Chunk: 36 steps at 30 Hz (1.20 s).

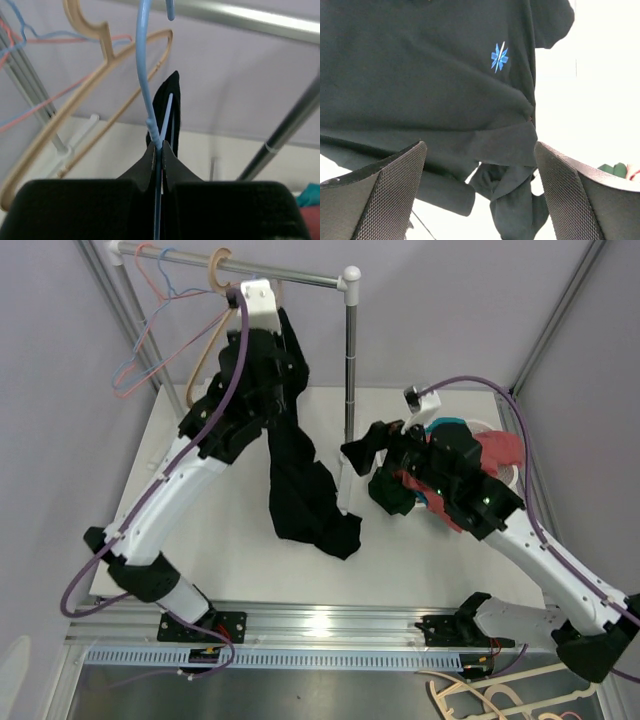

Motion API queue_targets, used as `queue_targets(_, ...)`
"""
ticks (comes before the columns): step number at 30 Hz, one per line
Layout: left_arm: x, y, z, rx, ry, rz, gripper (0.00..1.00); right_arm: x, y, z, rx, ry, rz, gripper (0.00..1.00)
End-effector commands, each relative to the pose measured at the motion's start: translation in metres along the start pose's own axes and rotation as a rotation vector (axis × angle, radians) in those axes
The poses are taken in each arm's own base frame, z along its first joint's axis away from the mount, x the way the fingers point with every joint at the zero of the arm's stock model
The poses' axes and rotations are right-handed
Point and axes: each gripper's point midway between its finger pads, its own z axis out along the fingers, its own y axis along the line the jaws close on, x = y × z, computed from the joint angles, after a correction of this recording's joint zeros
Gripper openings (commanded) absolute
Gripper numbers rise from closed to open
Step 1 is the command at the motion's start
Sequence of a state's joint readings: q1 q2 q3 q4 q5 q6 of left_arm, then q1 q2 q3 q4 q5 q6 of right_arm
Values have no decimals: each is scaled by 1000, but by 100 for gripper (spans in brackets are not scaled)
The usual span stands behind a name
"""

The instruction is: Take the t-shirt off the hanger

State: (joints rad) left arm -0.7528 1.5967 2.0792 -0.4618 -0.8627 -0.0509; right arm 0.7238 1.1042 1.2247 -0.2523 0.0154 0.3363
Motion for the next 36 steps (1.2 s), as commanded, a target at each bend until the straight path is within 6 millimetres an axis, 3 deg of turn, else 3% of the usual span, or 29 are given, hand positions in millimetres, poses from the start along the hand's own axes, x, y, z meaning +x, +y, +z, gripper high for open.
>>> queue_targets(1, 9, 12, -33, -38, 2, -116, 1, 0, 11, -24, -65, -70, -54, 95)
queue_targets(3, 16, 19, -49, -31, 33, -155, 1, 9, 20, -32, -124, -85, -67, 95)
queue_targets(4, 30, 21, -58, -38, 83, -164, 1, 30, 26, -42, -173, -69, -75, 95)
queue_targets(5, 34, 23, -62, -45, 99, -163, 1, 38, 31, -47, -201, -72, -78, 95)
queue_targets(6, 39, 29, -65, -77, 108, -162, 1, 41, 38, -51, -237, -95, -76, 94)
queue_targets(7, 42, 29, -68, -95, 116, -199, 1, 60, 39, -52, -265, -82, -78, 93)
queue_targets(10, 62, 31, -70, -138, 170, -192, 1, 70, 64, -66, -371, -130, -88, 91)
queue_targets(11, 61, 35, -73, -142, 186, -183, 1, 87, 71, -66, -393, -105, -102, 91)
queue_targets(12, 63, 34, -74, -145, 196, -186, 1, 88, 79, -67, -414, -123, -112, 91)
queue_targets(14, 61, 30, -74, -147, 198, -187, 1, 100, 90, -65, -431, -125, -155, 91)
queue_targets(21, 46, 24, -67, -144, 153, -184, 1, 102, 131, -49, -502, -130, -177, 90)
queue_targets(29, 43, 16, -63, -152, 162, -179, 1, 119, 151, -14, -490, -86, -187, 90)
queue_targets(31, 42, 15, -63, -170, 154, -190, 1, 121, 154, -7, -487, -81, -191, 71)
queue_targets(32, 43, 17, -64, -178, 161, -174, 1, 119, 149, 1, -429, -79, -187, 49)
queue_targets(33, 44, 19, -64, -189, 162, -170, 1, 120, 146, 5, -398, -74, -178, 7)
queue_targets(34, 47, 17, -62, -200, 165, -169, 1, 119, 142, 6, -375, -73, -179, 0)
queue_targets(36, 41, 24, -63, -230, 148, -162, 1, 115, 133, 2, -339, -88, -174, 0)
